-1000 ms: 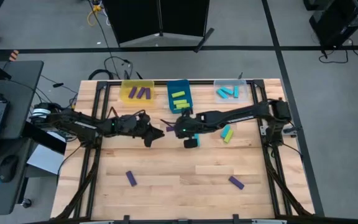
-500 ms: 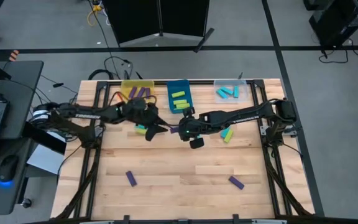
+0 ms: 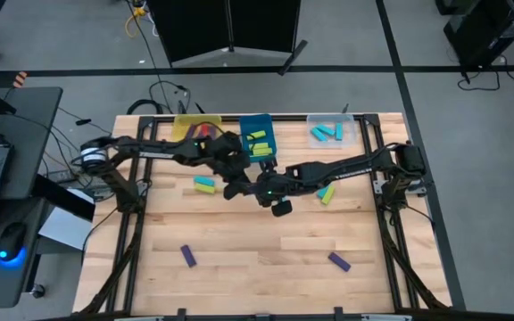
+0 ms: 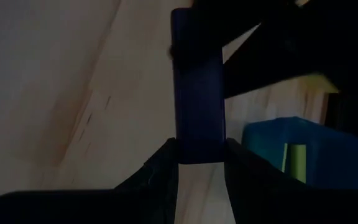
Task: Sort blocks
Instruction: Put the violet block into the yellow bin
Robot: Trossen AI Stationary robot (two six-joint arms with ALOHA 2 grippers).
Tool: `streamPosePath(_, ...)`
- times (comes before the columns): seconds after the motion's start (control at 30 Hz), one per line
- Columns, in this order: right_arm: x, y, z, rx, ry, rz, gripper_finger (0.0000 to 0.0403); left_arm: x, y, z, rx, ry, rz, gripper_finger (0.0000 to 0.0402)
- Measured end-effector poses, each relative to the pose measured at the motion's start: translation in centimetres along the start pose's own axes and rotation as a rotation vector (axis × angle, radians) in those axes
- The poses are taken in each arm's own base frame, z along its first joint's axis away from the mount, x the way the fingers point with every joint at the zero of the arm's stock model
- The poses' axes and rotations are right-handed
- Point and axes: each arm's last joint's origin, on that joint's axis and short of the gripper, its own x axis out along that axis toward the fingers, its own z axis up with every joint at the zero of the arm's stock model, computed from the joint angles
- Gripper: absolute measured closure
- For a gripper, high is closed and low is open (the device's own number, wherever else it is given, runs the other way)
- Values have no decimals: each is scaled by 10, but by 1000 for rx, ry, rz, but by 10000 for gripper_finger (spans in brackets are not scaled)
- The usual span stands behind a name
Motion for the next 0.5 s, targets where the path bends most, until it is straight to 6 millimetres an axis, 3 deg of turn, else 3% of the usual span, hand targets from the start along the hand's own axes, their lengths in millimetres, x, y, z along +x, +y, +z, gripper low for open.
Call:
streamPosePath(0.27,0,2,1,-4,-2,-3,293,9,3,4,-2,23,-73,212)
streamPosePath(0.37,-1,2,2,-5,-7,-4,293,9,3,3,0,26,-73,241)
streamPosePath(0.5,-1,3,3,-14,-14,-7,293,9,4,2,-10,36,-67,308)
